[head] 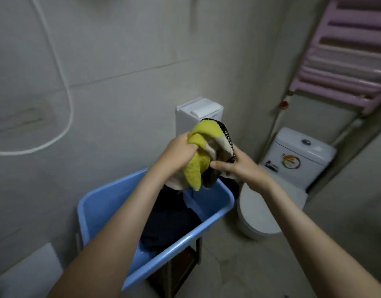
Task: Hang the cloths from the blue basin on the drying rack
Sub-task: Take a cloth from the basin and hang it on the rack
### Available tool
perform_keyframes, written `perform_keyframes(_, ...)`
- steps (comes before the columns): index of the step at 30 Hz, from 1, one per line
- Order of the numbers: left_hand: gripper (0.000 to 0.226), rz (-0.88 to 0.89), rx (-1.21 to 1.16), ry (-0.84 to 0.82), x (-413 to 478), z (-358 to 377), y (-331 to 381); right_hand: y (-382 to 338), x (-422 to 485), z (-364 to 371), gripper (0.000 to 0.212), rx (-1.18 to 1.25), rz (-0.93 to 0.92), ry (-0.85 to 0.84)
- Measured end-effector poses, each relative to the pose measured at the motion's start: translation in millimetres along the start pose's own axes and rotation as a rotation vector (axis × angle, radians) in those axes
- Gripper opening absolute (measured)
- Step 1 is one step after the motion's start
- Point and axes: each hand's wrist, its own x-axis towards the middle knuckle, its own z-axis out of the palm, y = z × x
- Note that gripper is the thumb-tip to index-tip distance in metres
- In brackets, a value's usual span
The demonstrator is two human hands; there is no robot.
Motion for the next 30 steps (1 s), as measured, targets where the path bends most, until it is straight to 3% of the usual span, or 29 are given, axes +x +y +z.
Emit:
perform_keyframes(9, 0.029, 0.184, -0.238, -0.401, -9.9, 110.8, 86.0, 11.9, -107.0, -71.6, 0.019, 0.105, 0.06, 0.456)
perform_keyframes(14, 0.022, 0.214, -0.303, -0.533, -27.2, 166.9, 116.1, 16.0, -170.2, -111.0, 0.022, 0.101, 0.047, 0.703)
perform_keyframes(18, 0.041, 0.24, -0.333, -0.656, -49.5, 224.0, 144.2, 18.4, -233.0, -135.0, 0.022, 0.121, 0.043, 0.832)
perform_keyframes(30, 0.051, 0.368, -0.283, -1.111, -180.4, 392.0, 199.1, 49.5, -451.9, -171.4, 0.02, 0.167, 0.207, 1.215)
